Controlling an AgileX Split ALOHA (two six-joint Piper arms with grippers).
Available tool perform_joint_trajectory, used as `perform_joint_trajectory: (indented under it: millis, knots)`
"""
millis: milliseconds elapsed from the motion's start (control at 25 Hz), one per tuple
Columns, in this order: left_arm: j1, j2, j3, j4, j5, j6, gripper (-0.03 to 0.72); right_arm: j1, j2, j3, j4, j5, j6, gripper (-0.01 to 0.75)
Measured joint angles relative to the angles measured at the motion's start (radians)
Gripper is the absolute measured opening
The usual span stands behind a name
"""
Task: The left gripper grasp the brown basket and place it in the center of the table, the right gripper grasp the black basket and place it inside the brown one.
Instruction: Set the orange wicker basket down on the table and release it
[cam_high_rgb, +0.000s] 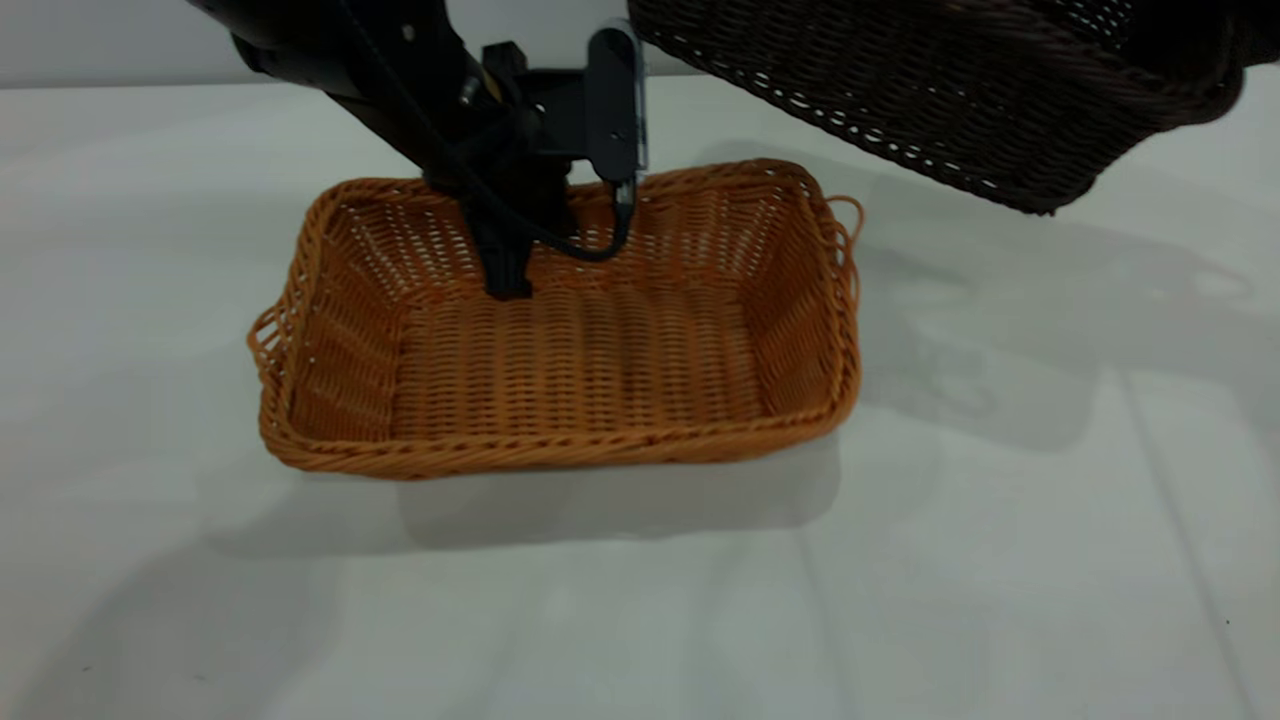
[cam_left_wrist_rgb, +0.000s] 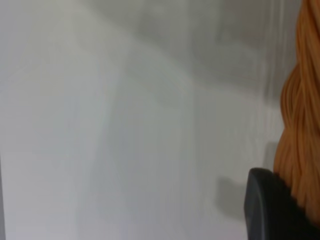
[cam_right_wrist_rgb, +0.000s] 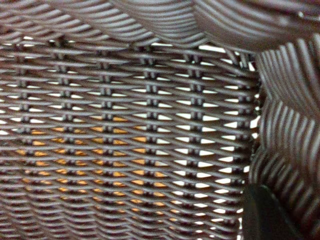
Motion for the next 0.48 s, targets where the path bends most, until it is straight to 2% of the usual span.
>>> perform_joint_trajectory:
  millis: [240,360,480]
  knots:
    - [-0.034,0.001,0.0,0.007,-0.023,0.006,0.106,0.0,0.0,0.0,-0.004,0.007,0.006,0.093]
    - [-0.042,0.003,0.0,0.007,-0.035,0.003,0.174,-0.013,0.0,0.0,-0.004,0.008,0.004,0.093]
    - [-0.05,0.002,0.001,0.015,-0.043,-0.032,0.286,-0.048,0.0,0.0,0.022,0.017,0.002,0.093]
